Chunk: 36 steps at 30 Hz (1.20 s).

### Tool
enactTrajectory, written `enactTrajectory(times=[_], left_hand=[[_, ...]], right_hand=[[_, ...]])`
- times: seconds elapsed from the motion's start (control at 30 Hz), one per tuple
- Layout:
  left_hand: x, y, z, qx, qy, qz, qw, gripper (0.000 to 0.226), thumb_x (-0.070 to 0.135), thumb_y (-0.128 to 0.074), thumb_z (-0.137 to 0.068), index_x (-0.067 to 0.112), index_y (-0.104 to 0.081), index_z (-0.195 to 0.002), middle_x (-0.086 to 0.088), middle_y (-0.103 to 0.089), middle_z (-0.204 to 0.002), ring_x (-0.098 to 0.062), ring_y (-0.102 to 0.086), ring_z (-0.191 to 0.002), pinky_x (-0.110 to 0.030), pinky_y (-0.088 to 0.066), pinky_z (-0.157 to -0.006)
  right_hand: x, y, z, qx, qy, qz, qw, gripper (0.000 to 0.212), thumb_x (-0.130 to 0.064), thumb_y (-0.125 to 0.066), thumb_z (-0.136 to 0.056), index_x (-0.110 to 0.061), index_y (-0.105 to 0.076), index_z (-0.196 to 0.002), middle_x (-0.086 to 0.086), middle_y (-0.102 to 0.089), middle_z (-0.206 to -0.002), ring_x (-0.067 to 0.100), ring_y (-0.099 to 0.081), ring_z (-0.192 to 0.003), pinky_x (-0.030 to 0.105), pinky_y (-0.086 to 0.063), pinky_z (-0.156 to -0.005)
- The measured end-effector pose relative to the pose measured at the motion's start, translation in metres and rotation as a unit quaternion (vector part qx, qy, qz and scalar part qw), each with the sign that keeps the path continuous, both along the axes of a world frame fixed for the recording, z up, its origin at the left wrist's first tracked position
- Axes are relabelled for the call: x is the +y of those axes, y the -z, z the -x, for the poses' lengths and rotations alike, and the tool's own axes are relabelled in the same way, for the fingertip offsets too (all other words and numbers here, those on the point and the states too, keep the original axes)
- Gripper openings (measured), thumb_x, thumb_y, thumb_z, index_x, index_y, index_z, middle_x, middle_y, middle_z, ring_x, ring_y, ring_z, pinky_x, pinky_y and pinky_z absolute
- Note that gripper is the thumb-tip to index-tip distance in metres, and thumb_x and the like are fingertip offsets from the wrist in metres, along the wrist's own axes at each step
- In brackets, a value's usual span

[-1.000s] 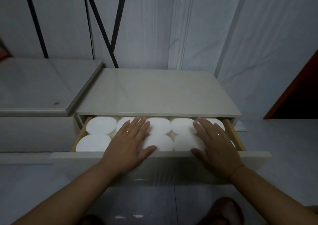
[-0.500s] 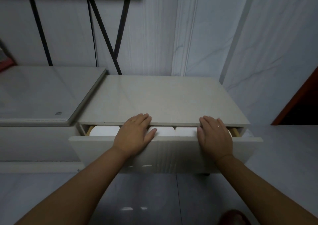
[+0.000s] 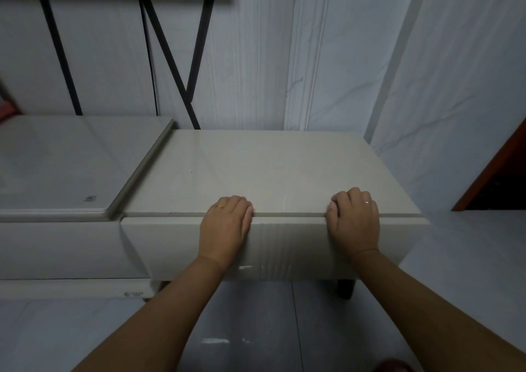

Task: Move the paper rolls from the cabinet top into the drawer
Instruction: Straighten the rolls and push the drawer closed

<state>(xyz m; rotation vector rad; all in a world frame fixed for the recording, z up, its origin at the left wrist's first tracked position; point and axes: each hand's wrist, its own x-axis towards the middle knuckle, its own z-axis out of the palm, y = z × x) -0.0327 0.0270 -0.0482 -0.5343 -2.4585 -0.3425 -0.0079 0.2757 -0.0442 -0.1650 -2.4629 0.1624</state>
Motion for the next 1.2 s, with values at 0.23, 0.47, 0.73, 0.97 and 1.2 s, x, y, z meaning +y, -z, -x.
enactTrajectory(times=[0.23,0.47,0.73,0.97,1.2], left_hand=[[0.002,0.007,0.008,0.056,-0.021,0.013,0.998,0.026,0.022,-0.043,-0.093,0.011,-0.063,-0.081,-0.007,-0.063,-0.077,-0.025,-0.056,-0.067,-0.035,-0.045,-0.061],[0.003,0.016,0.016,0.107,-0.024,0.013,0.994,0.027,0.021,-0.043,-0.093,0.01,-0.063,-0.079,-0.008,-0.062,-0.075,-0.026,-0.055,-0.065,-0.036,-0.046,-0.059],[0.004,0.019,0.022,0.147,-0.026,0.017,0.989,0.026,0.02,-0.044,-0.093,0.011,-0.061,-0.075,-0.008,-0.06,-0.072,-0.026,-0.054,-0.063,-0.032,-0.037,-0.061],[0.004,0.02,0.025,0.166,-0.024,0.012,0.986,0.024,0.019,-0.047,-0.092,0.011,-0.061,-0.073,-0.008,-0.06,-0.07,-0.026,-0.053,-0.061,-0.034,-0.035,-0.061],[0.007,0.013,0.017,0.115,-0.035,0.013,0.993,0.026,0.02,-0.044,-0.092,0.011,-0.06,-0.073,-0.007,-0.058,-0.07,-0.026,-0.053,-0.061,-0.031,-0.033,-0.062]], right_hand=[[0.002,0.007,0.005,0.043,-0.001,-0.001,0.999,0.029,-0.024,-0.033,-0.086,-0.006,-0.051,-0.071,0.013,-0.048,-0.07,0.029,-0.044,-0.065,0.037,-0.038,-0.06],[0.003,0.008,0.01,0.07,0.002,-0.029,0.997,0.029,-0.022,-0.033,-0.085,-0.006,-0.052,-0.069,0.014,-0.048,-0.068,0.028,-0.044,-0.062,0.033,-0.032,-0.06],[0.005,0.011,0.014,0.1,0.003,-0.052,0.994,0.027,-0.021,-0.034,-0.085,-0.007,-0.05,-0.068,0.013,-0.046,-0.067,0.027,-0.042,-0.062,0.032,-0.024,-0.06],[0.005,0.014,0.017,0.101,0.005,-0.045,0.994,0.026,-0.022,-0.034,-0.086,-0.008,-0.048,-0.069,0.012,-0.044,-0.067,0.025,-0.039,-0.062,0.032,-0.022,-0.061],[0.003,0.006,0.012,0.043,0.012,-0.041,0.998,0.024,-0.024,-0.035,-0.085,-0.009,-0.05,-0.073,0.01,-0.046,-0.072,0.026,-0.042,-0.067,0.033,-0.024,-0.064]])
